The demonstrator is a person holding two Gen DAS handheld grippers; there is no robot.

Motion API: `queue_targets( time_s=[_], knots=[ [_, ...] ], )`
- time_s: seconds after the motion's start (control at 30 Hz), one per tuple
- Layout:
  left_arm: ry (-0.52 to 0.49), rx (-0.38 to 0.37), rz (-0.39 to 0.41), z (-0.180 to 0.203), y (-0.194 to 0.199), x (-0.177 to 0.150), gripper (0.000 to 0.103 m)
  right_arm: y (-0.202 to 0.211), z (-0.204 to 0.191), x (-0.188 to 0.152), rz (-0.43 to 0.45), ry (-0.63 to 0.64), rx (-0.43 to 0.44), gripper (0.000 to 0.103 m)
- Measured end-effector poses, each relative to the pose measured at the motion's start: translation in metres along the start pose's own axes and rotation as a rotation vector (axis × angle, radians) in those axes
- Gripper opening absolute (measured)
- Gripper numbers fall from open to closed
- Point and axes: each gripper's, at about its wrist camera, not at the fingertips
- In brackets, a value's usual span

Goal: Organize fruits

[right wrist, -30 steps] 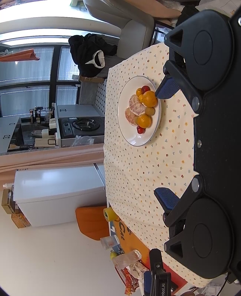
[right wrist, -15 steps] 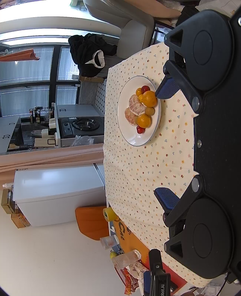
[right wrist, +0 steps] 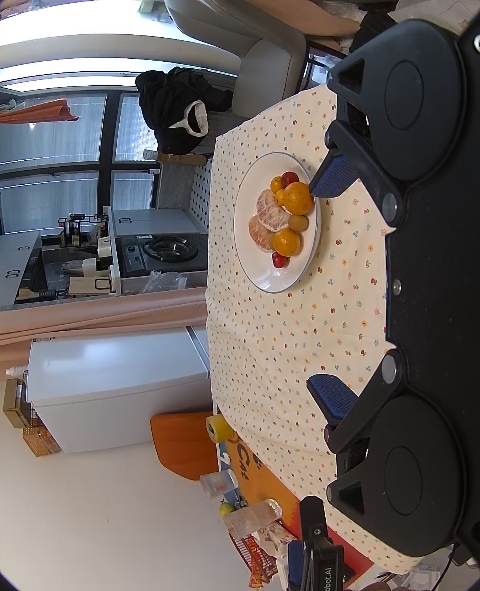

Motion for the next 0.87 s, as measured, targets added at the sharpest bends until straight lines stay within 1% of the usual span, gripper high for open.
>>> queue_targets(
  time_s=[0.87],
  knots=[
    [-0.003, -0.035, -0.007, 0.0025, -0.0006, -0.0013, 0.103, -0.0079, 0.004, -0.0044, -0.026, 0.001, 0.003, 0.103]
  ],
)
Point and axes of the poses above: each gripper's, at about its wrist camera, not at the fingertips, and y roughly against the way its jaws point, z to its right, x to its top, and after that the axes turned 5 degrees about -x, right-handed
